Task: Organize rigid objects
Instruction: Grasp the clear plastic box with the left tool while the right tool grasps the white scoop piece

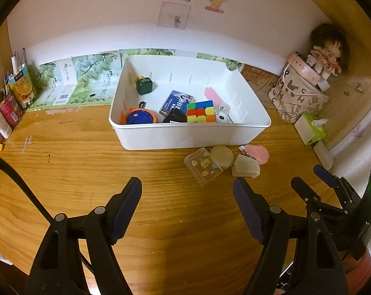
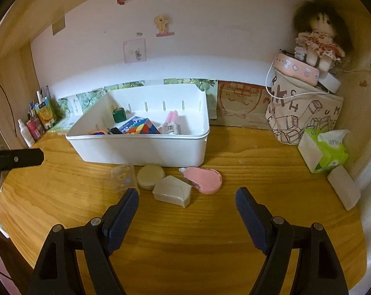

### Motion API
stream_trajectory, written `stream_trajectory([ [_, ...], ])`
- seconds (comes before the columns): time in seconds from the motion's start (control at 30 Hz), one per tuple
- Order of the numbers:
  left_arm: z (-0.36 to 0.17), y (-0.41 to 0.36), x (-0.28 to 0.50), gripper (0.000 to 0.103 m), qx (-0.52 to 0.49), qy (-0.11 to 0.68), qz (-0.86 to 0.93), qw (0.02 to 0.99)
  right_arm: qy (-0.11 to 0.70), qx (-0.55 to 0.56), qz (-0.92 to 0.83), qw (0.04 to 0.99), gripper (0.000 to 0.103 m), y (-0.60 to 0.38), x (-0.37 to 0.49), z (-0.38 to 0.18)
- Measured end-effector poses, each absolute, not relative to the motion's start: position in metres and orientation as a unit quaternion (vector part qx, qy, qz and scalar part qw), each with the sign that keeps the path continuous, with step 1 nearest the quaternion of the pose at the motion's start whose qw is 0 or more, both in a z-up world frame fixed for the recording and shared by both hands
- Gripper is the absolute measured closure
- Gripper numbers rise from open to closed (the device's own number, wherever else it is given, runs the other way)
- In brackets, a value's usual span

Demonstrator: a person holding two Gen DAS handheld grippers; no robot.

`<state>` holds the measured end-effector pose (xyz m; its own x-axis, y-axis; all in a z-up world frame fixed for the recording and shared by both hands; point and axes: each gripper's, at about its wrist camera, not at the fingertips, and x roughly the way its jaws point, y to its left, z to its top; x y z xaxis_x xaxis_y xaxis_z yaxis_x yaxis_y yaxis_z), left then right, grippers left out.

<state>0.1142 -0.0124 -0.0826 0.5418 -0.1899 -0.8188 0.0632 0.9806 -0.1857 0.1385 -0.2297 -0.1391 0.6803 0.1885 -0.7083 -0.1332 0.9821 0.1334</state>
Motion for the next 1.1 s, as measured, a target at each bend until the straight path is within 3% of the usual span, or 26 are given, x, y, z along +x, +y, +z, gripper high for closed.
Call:
stream_trajectory([
  [0.57, -0.128, -0.061, 0.166, 0.02, -0.077, 0.548, -0.029, 0.832, 0.424, -0.009, 0.185, 0.886, 0.021, -0.244, 0.192, -0.183],
  [1.1, -0.182, -0.067, 0.216, 0.02, -0.148, 0.616, 0.014, 0.773, 0.459, -0.03, 0.27, 0.846, 0.021, -0.212, 0.215, -0.213],
])
